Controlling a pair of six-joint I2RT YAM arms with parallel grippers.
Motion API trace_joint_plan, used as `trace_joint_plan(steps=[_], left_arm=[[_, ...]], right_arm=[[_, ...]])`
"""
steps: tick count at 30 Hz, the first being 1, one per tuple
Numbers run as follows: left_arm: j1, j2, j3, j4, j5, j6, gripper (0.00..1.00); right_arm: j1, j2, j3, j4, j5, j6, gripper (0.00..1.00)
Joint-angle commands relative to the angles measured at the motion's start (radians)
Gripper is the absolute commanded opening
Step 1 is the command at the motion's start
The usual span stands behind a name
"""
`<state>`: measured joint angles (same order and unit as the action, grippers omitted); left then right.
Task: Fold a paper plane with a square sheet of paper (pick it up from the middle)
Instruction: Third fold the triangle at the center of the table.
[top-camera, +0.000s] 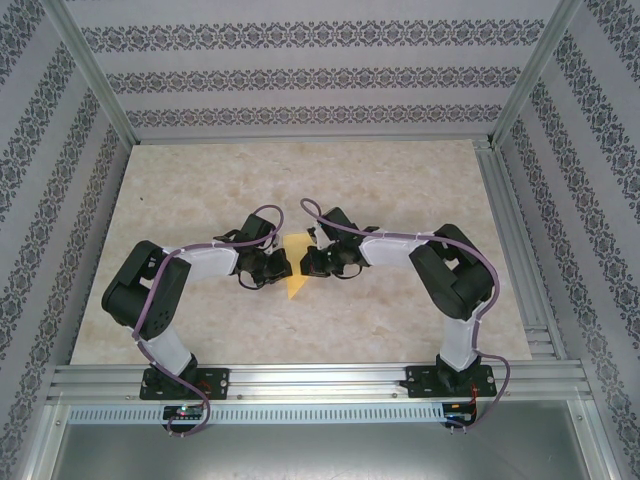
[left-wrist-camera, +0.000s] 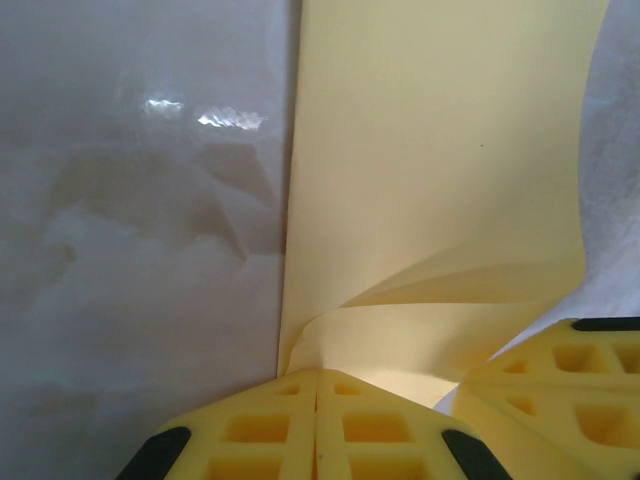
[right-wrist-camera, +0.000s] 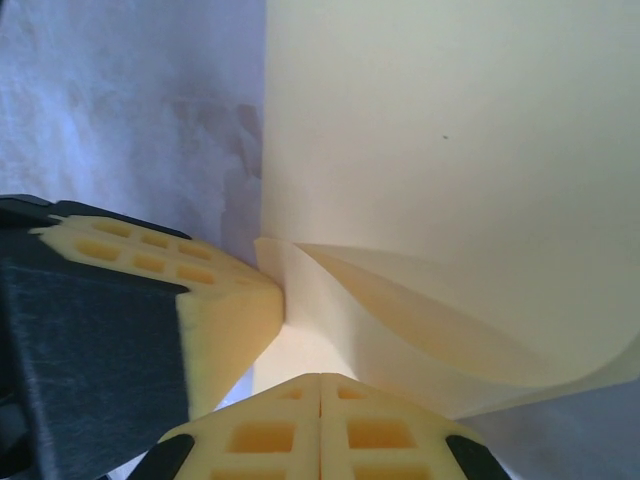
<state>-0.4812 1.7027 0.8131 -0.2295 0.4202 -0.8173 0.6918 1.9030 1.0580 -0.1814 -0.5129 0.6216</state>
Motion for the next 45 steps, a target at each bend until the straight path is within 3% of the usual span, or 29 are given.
trace_joint_plan(steps=[1,16,25,31,45], left_arm=[[-0.008,0.057,-0.015,-0.084,-0.127,0.020,0.08],[-0.008,-0.029,0.028,-0.080,-0.068,0.044,0.13],[-0.053,-0.144,-0.083,0.015,0.012,-0.025,0.16],[-0.095,-0.094,-0.096,0.018,-0.024,-0.044,0.14],[-0.100,-0.069,-0.048,-0.123,-0.146,-0.004,0.13]], right_arm=[[-0.003,0.029,0.022,0.001,0.017,-0.020,0.07],[0.001,0.056,0.008,-0.013,0.046,0.031,0.05],[0.035,0.048,-0.006,0.053,0.034,0.149,0.05],[0.034,0.057,0.003,0.053,0.027,0.156,0.05],[0.004,0.020,0.000,0.027,0.040,0.110,0.07]])
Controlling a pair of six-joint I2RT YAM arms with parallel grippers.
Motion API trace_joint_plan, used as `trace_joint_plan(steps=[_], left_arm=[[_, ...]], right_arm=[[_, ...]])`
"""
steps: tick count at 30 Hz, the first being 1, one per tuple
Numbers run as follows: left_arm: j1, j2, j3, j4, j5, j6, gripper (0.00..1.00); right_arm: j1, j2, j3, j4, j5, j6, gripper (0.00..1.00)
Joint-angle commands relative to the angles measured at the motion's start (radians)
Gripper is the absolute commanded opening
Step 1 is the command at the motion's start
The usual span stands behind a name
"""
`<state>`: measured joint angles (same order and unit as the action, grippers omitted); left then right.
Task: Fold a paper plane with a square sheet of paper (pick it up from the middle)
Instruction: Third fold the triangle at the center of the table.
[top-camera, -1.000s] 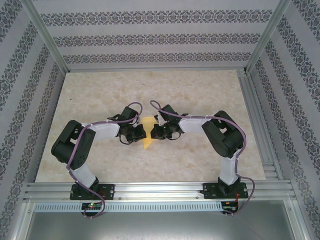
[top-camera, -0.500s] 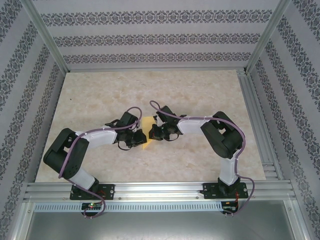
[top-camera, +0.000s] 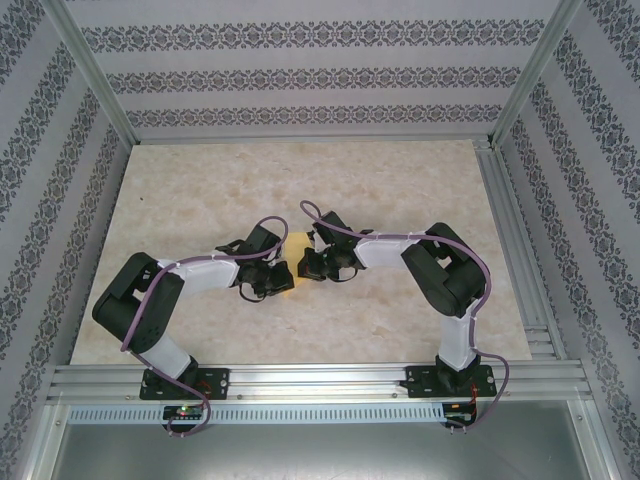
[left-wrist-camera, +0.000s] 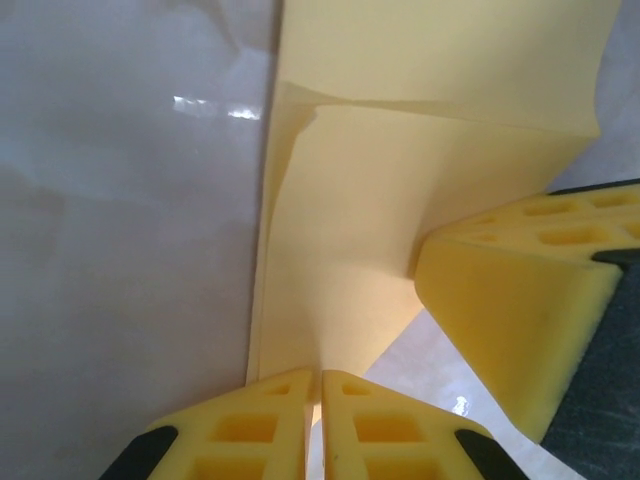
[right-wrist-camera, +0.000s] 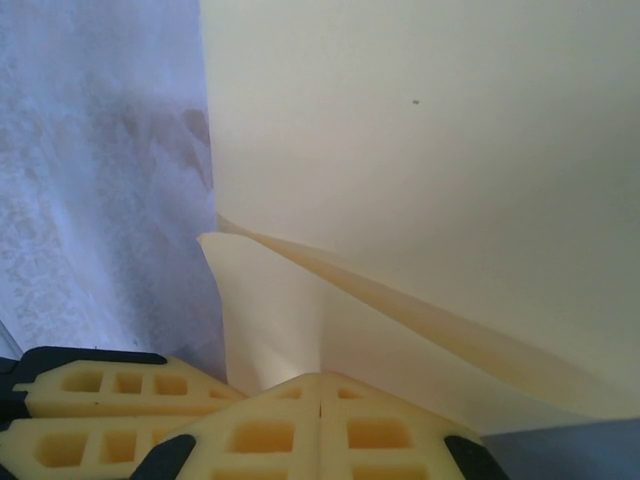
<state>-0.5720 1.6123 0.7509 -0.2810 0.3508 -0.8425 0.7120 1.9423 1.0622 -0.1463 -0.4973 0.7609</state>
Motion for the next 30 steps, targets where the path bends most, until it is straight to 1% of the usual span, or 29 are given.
trace_joint_plan(steps=[1,6,11,23,26,28,30], left_arm=[[-0.009,0.023,0.014,-0.073,-0.074,0.023,0.13],[-0.009,0.033,0.011,-0.083,-0.067,0.031,0.13],[-0.009,0.046,0.013,-0.108,-0.069,0.038,0.12],[-0.009,0.046,0.010,-0.122,-0.070,0.041,0.12],[-0.011,0.033,0.026,-0.114,-0.053,0.049,0.14],[-0.011,0.017,0.041,-0.106,-0.037,0.055,0.15],[-0.011,-0.009,0.058,-0.089,-0.019,0.057,0.18]], right_arm=[[-0.020,-0.022,0.001,-0.023,0.031,-0.041,0.07],[-0.047,-0.001,0.026,-0.084,0.068,-0.108,0.07],[-0.073,0.024,0.046,-0.115,0.087,-0.132,0.07],[-0.145,0.008,0.091,-0.170,0.140,-0.190,0.08],[-0.148,-0.046,0.105,-0.181,0.153,-0.202,0.10],[-0.147,-0.093,0.095,-0.176,0.160,-0.201,0.14],[-0.148,-0.143,0.068,-0.152,0.161,-0.195,0.21]])
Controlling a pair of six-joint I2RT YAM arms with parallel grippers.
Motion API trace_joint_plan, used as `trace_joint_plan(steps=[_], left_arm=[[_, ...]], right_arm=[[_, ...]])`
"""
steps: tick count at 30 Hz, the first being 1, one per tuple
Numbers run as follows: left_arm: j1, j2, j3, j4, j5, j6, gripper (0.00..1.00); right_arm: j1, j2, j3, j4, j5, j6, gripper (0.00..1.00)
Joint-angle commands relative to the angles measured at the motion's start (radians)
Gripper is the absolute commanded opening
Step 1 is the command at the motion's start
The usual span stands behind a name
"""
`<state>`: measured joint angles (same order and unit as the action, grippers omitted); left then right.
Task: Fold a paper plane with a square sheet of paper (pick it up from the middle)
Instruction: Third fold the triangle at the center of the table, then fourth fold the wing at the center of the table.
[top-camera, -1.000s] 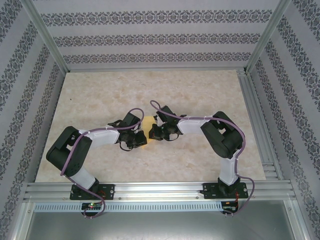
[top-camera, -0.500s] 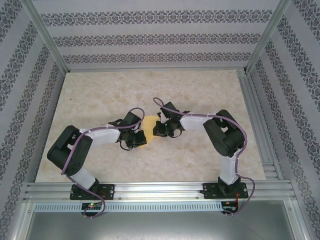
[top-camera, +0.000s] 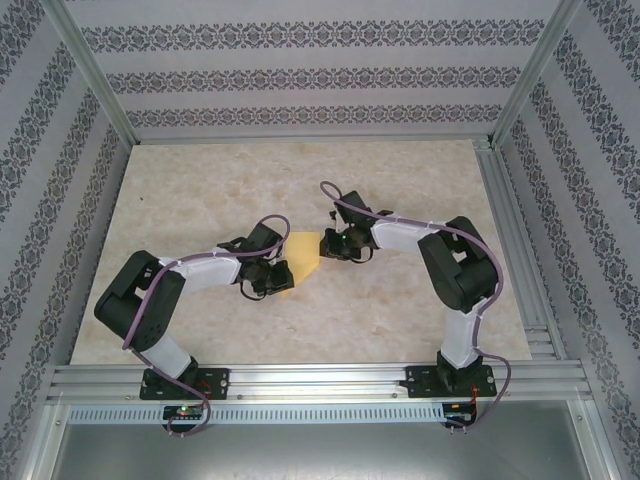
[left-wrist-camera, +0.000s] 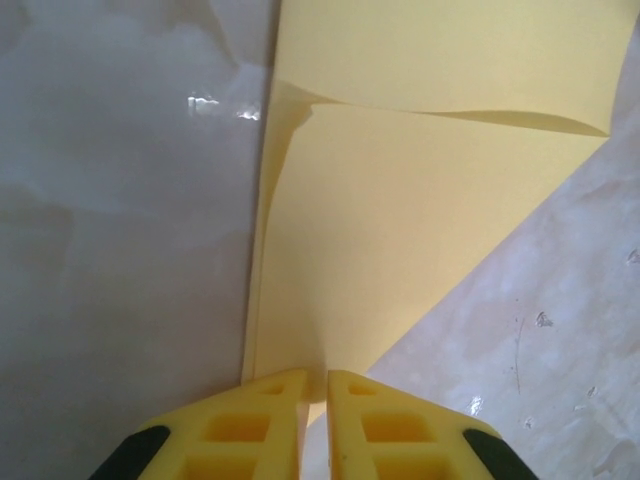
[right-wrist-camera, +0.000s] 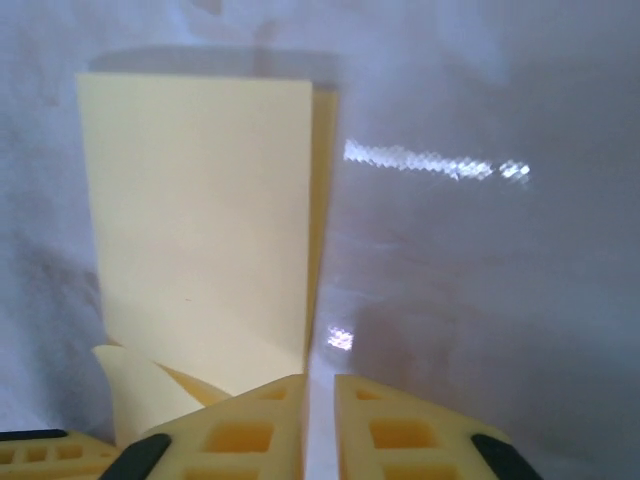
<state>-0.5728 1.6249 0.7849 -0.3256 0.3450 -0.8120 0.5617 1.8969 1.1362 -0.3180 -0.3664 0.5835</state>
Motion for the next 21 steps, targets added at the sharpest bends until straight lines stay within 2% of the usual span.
trace_joint_plan(steps=[1,4,6,8,14,21], left_arm=[[-0.011,-0.034,0.032,-0.036,-0.007,0.027,0.22],[-0.010,-0.077,0.051,0.005,-0.011,0.018,0.35],[-0.009,-0.096,0.062,0.020,-0.040,0.015,0.39],[-0.008,-0.102,0.072,0.026,-0.072,0.016,0.43],[-0.006,-0.073,0.090,0.034,-0.136,0.007,0.45],[0.003,-0.041,0.077,0.048,-0.162,-0.008,0.43]], right_arm=[[0.003,-0.119,-0.026,0.038,0.027,-0.011,0.23],[0.004,-0.172,-0.086,0.100,-0.020,0.017,0.32],[0.004,-0.194,-0.128,0.148,-0.041,0.052,0.39],[0.005,-0.206,-0.163,0.197,-0.058,0.090,0.43],[0.017,-0.176,-0.206,0.301,-0.095,0.196,0.51],[0.049,-0.112,-0.178,0.310,-0.115,0.214,0.51]])
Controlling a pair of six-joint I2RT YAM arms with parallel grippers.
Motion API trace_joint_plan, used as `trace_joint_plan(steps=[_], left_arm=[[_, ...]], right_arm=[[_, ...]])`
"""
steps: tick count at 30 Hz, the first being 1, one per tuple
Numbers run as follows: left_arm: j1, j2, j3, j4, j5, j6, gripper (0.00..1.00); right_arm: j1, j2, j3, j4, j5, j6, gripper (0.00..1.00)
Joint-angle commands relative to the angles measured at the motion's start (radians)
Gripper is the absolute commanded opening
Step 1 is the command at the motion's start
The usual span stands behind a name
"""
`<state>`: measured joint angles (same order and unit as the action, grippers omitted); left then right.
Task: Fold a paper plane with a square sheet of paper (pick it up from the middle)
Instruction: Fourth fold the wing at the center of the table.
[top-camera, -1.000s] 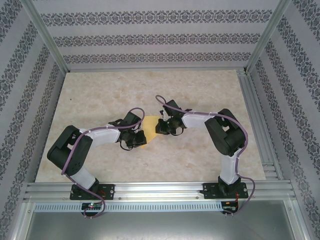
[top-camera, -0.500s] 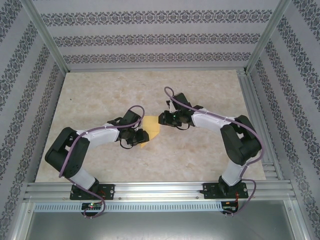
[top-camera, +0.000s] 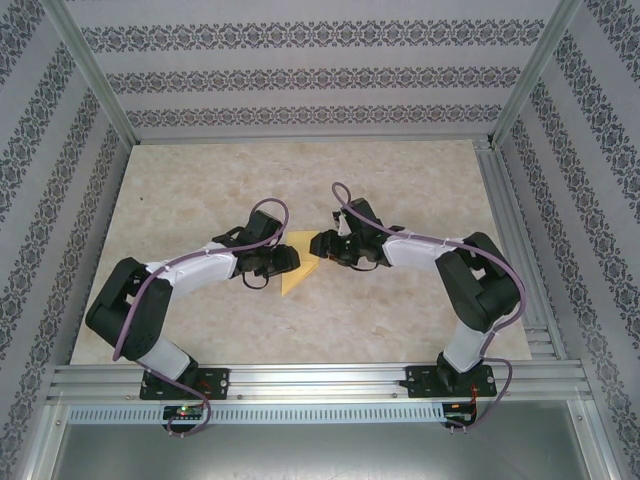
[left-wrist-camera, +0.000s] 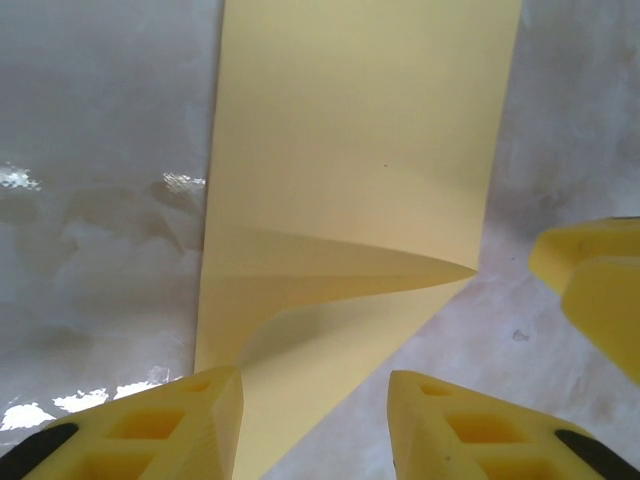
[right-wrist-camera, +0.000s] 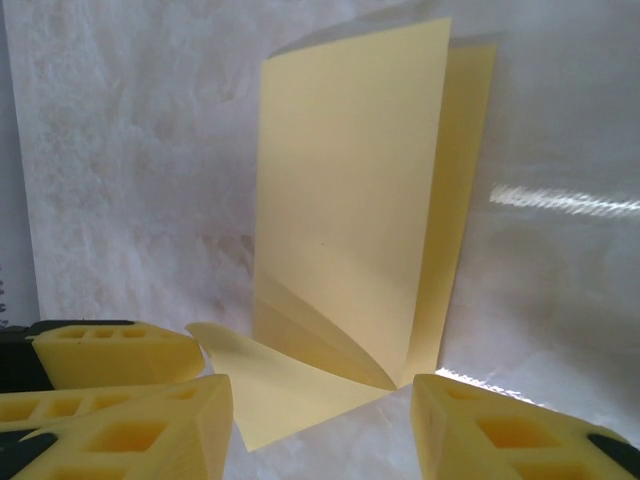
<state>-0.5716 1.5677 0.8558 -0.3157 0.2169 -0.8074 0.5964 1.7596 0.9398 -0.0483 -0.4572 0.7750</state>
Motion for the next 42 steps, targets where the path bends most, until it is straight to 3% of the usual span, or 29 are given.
trace_joint_plan(steps=[1,20,24,29,36,42], left_arm=[[0.004,0.018,0.003,0.041,-0.036,-0.015,0.43],[0.031,0.028,-0.029,0.066,-0.018,-0.017,0.34],[0.035,0.028,-0.032,0.062,-0.014,-0.013,0.34],[0.042,0.022,-0.030,0.051,-0.004,-0.008,0.34],[0.047,-0.026,-0.007,0.019,-0.007,0.027,0.43],[0.054,-0.087,0.017,0.010,-0.024,0.078,0.66]], right_arm=[[0.017,0.033,0.021,0.038,-0.027,0.023,0.51],[0.042,0.131,0.058,0.103,-0.128,0.035,0.41],[0.039,0.145,0.058,0.112,-0.129,0.037,0.34],[0.028,0.165,0.053,0.160,-0.163,0.052,0.18],[0.002,0.074,0.000,0.191,-0.111,0.082,0.07],[-0.007,-0.094,-0.010,0.046,0.045,0.057,0.01]])
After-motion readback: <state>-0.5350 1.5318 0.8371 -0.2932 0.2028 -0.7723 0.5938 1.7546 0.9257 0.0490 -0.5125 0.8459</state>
